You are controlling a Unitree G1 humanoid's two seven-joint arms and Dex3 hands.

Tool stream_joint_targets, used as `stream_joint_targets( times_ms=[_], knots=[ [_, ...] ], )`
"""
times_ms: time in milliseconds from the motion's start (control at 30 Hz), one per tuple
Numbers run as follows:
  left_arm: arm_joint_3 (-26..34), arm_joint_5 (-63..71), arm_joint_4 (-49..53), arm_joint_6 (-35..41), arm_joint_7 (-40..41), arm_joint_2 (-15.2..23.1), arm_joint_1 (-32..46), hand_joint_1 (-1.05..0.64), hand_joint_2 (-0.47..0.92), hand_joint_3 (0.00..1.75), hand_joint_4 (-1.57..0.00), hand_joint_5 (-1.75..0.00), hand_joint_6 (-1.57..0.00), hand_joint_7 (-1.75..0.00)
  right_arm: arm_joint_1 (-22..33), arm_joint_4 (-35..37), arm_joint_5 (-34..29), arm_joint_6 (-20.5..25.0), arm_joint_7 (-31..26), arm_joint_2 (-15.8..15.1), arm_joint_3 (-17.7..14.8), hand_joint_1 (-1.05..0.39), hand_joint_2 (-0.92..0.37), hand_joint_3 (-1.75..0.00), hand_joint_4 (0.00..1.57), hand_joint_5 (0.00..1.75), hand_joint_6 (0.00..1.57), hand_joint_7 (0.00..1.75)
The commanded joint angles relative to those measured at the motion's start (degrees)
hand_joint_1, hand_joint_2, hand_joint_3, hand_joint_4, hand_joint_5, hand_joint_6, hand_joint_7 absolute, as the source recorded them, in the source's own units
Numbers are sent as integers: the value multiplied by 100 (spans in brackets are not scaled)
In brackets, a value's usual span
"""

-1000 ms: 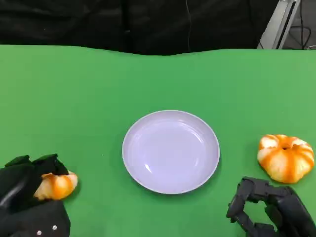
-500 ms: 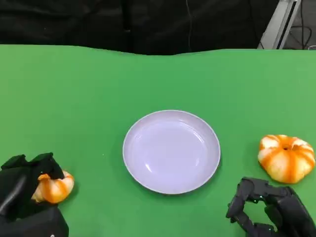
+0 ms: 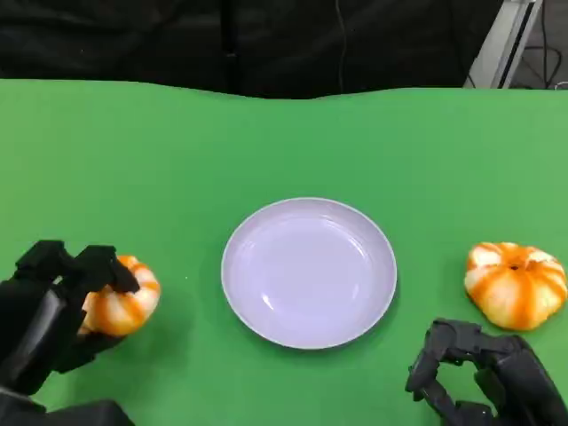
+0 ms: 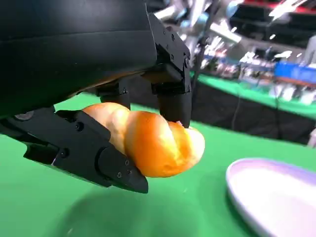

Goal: Grasp the bread from the table and place it into the plate.

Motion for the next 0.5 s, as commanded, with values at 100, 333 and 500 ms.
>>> stream_joint_targets(
  times_ms=[100, 333, 500],
  knots=[
    [195, 52, -1096, 211, -288, 29, 284, -3, 84, 1, -61, -175, -51, -175, -17, 19, 56, -11, -9, -45, -40, -22, -63, -87, 80, 159, 80, 131],
    [92, 106, -2015, 314, -713, -302, 226, -2, 80, 0, -62, -175, -53, -175, -26, 53, 12, -45, -36, -20, -29, -23, -64, -87, 79, 158, 80, 131],
    [-148, 299, -2176, 200, -911, -533, -129, 2, 78, 0, -62, -175, -53, -175, -35, 77, 9, -79, -47, 5, -25, -23, -63, -87, 80, 158, 80, 131]
  ],
)
